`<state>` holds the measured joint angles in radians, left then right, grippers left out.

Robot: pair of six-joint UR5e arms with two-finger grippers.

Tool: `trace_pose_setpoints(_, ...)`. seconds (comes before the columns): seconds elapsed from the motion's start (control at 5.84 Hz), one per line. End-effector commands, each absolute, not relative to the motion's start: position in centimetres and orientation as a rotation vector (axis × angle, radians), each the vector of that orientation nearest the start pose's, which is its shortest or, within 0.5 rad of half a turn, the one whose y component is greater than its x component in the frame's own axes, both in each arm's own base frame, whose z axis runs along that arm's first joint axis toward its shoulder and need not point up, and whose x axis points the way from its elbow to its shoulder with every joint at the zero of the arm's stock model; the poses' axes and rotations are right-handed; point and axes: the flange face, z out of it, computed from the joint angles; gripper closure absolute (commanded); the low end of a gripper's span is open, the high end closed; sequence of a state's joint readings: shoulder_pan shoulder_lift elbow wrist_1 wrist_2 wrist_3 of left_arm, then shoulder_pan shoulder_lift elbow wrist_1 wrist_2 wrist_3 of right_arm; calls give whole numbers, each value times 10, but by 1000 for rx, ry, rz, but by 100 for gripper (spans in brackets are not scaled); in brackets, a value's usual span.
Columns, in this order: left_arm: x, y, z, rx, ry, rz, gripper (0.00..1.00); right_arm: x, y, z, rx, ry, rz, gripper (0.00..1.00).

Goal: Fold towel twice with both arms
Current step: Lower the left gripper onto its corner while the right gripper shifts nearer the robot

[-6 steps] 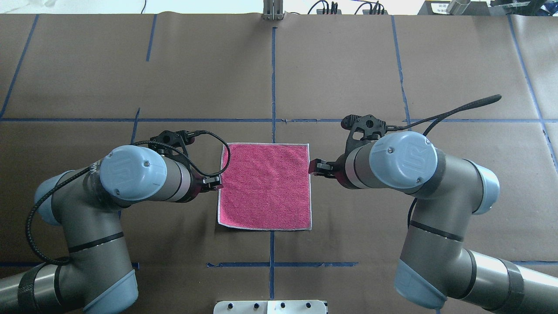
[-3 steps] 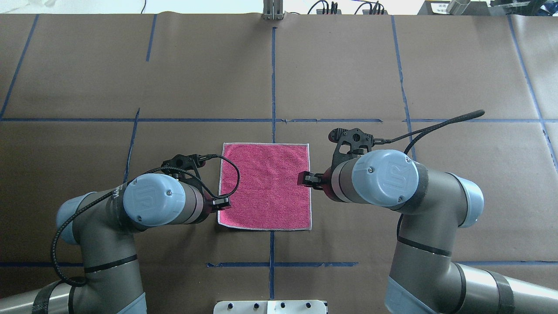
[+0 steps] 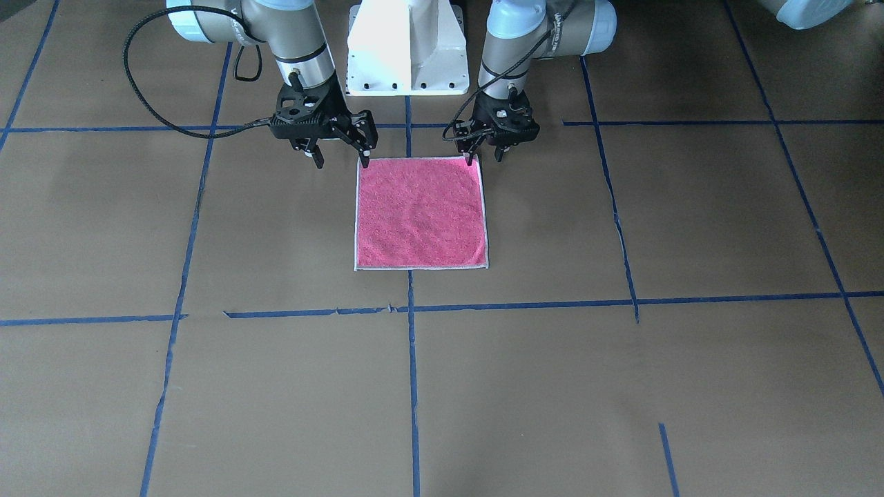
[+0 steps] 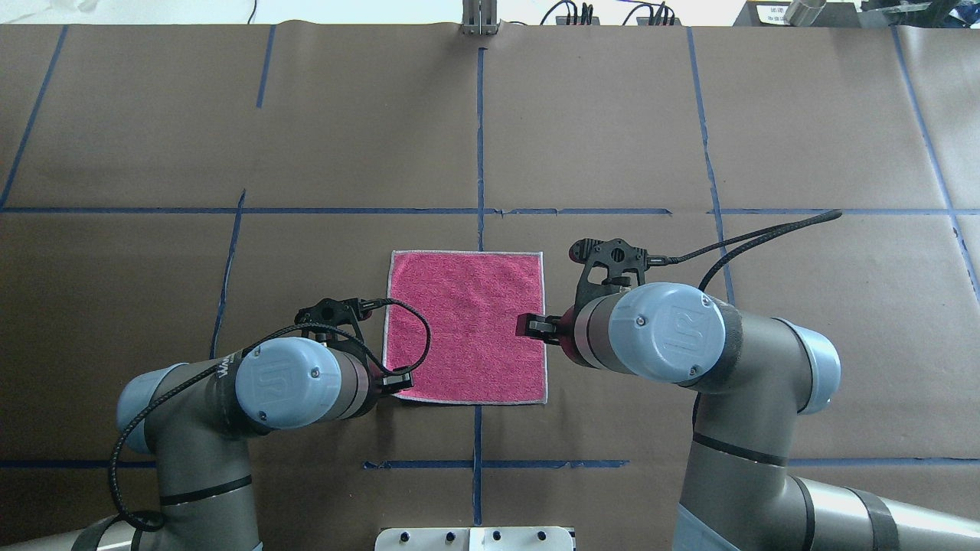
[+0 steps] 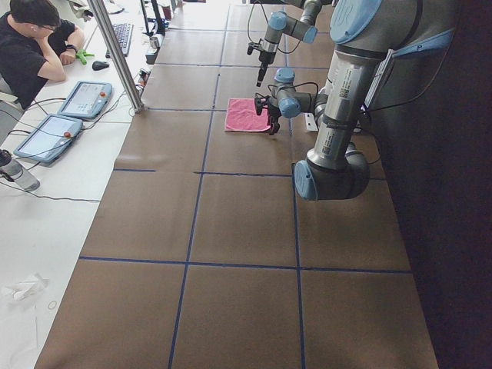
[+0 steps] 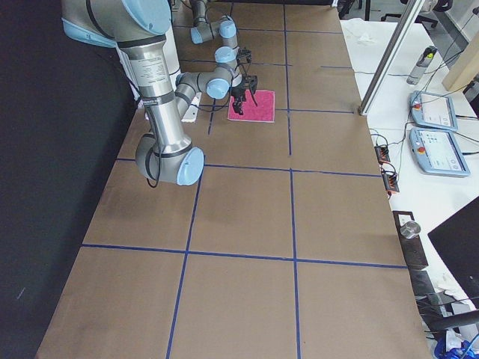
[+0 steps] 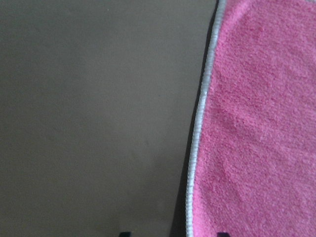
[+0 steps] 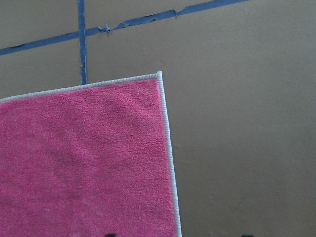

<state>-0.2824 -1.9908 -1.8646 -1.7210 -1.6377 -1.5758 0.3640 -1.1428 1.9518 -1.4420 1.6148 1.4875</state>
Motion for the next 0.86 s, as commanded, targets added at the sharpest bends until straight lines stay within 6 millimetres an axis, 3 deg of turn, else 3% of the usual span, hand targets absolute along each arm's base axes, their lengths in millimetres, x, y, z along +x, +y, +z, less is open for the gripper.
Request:
trace_pose_setpoints(0.0, 561, -275, 273, 39, 882, -247, 48, -503, -327, 243, 174, -929, 240, 11)
trace_pose_setpoints(0.17, 561, -275, 270, 40, 888, -247, 65, -503, -327, 243, 181, -927, 241, 11)
trace_pose_setpoints(0.68, 546, -306, 270, 69, 886, -288, 67, -504, -326, 244, 184, -923, 240, 11)
